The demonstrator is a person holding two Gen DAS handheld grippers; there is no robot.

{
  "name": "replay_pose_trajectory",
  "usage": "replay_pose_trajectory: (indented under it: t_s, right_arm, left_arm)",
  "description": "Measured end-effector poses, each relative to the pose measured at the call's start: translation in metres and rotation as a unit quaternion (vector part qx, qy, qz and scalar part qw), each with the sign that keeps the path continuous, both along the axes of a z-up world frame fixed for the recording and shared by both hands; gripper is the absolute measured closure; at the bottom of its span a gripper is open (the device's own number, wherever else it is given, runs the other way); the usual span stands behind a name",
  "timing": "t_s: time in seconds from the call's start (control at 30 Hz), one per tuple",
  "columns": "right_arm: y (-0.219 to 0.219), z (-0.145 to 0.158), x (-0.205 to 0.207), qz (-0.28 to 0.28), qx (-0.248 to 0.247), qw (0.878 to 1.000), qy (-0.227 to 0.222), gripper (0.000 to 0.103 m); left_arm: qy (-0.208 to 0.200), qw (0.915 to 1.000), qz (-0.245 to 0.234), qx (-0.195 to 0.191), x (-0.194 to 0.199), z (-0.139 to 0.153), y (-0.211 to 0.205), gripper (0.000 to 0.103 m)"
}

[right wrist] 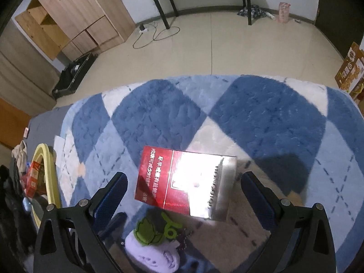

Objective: Organize rigid objects
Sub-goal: 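Grasp the lavender plush toy with the left tool while the right tool grasps the silver-red pack, then carry the plush toy and silver-red pack into the yellow basin and release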

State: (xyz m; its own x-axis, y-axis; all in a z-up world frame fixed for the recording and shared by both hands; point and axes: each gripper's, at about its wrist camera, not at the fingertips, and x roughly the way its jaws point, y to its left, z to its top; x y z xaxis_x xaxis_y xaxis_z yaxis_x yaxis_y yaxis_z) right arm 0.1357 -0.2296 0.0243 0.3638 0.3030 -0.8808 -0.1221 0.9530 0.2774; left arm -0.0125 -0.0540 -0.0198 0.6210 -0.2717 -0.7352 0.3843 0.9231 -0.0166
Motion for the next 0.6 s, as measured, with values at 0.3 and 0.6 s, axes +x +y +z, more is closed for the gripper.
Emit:
replay_pose_trajectory:
  t_s: [0.3, 0.6]
  right_arm:
    - [-0.008, 0.001, 0.001, -0.008, 0.012, 1.000, -0.028, 0.056]
    - [0.003, -0.002, -0.001, 0.007, -0.024, 1.000, -0.012, 0.014]
  left_arm:
    - [0.000, 1.0000, 0.002, -0.006, -0.002, 0.022, 0.029, 0.044]
    - [0.012, 0.9997, 0.021, -0.006, 0.007, 0.020, 0.040, 0.044]
